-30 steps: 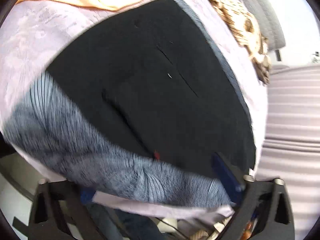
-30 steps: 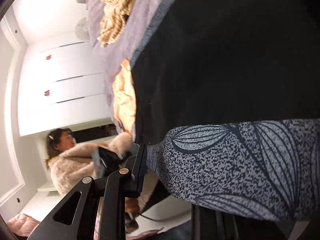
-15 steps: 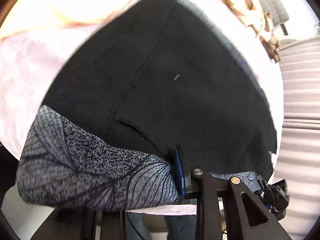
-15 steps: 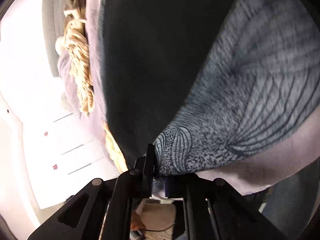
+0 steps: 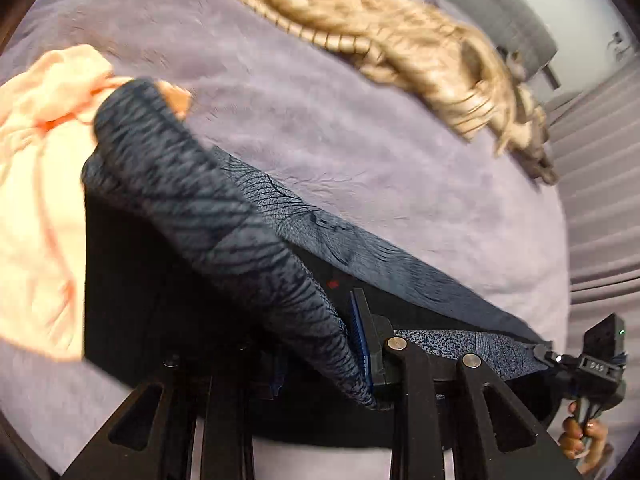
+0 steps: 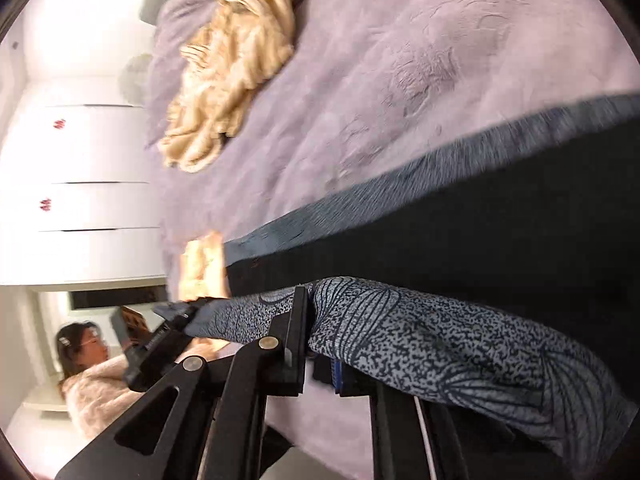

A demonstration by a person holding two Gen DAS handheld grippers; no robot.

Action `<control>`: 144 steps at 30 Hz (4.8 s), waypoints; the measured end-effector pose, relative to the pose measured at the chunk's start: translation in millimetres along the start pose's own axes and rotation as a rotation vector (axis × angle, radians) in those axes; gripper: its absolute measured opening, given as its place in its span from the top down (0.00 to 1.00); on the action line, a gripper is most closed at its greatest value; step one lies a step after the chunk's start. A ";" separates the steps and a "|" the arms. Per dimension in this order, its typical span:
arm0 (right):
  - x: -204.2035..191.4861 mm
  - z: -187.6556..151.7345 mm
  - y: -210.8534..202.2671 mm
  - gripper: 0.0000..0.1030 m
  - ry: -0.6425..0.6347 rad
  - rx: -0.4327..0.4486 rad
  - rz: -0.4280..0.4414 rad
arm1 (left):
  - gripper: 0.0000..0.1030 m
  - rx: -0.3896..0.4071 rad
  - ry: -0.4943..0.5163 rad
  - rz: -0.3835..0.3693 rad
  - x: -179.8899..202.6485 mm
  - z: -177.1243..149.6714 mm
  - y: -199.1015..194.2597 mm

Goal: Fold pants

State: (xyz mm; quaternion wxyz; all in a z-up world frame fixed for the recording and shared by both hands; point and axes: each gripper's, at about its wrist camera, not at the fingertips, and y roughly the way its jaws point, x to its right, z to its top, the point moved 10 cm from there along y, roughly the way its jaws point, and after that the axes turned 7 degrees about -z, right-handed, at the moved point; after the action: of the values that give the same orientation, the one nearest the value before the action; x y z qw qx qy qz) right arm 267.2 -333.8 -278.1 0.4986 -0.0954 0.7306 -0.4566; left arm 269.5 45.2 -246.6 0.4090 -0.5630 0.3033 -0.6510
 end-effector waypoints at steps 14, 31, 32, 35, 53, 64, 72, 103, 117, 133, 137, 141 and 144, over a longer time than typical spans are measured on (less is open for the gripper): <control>-1.1 12.9 18.0 0.20 -0.088 -0.052 -0.061 | 0.05 0.068 0.112 0.161 -9.8 -8.0 -71.6; 21.0 -29.9 -3.2 0.22 -0.121 0.004 -0.281 | 0.05 -0.067 0.226 0.338 -24.8 -115.0 -9.2; 24.0 -39.0 -12.2 0.22 -0.109 0.010 -0.268 | 0.05 -0.081 0.226 0.339 -24.9 -126.3 -8.2; 20.9 -70.8 -19.3 0.22 -0.083 0.020 -0.272 | 0.05 -0.128 0.207 0.325 -23.0 -160.5 -4.0; 54.8 -156.1 -48.8 0.22 0.001 0.061 -0.296 | 0.05 -0.145 0.358 0.246 40.8 -224.9 -38.3; 154.5 -185.5 -133.9 0.22 0.259 0.241 -0.297 | 0.05 -0.241 0.573 0.130 159.8 -228.6 -4.9; 244.8 -231.5 -143.7 0.22 0.501 0.262 -0.212 | 0.05 -0.396 0.628 -0.089 274.2 -276.0 63.6; 282.6 10.8 -256.1 0.30 0.391 0.436 0.091 | 0.05 -0.144 0.618 0.036 349.7 -150.8 81.8; 299.4 -18.3 -158.7 0.92 0.307 0.246 -0.083 | 0.05 -0.226 0.477 0.243 222.4 -191.8 78.2; 287.8 4.0 -182.1 0.60 0.104 0.290 -0.355 | 0.05 -0.106 0.637 0.290 309.4 -147.2 155.1; 328.3 16.5 -175.1 0.81 0.142 0.258 -0.395 | 0.05 -0.098 0.510 0.320 263.2 -111.7 139.2; 322.6 4.6 -203.0 0.59 0.265 0.320 -0.278 | 0.05 -0.037 0.418 0.376 190.4 -83.7 65.1; 264.5 -13.6 -178.6 0.40 0.192 0.243 -0.117 | 0.05 -0.017 0.398 0.475 128.0 -71.4 21.9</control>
State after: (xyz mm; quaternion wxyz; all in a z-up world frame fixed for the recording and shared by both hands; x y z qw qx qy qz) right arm 71.5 -584.2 -310.4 0.4067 -0.0327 0.7075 -0.5771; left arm 199.6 -81.9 -216.2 0.4777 -0.3413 0.5058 -0.6321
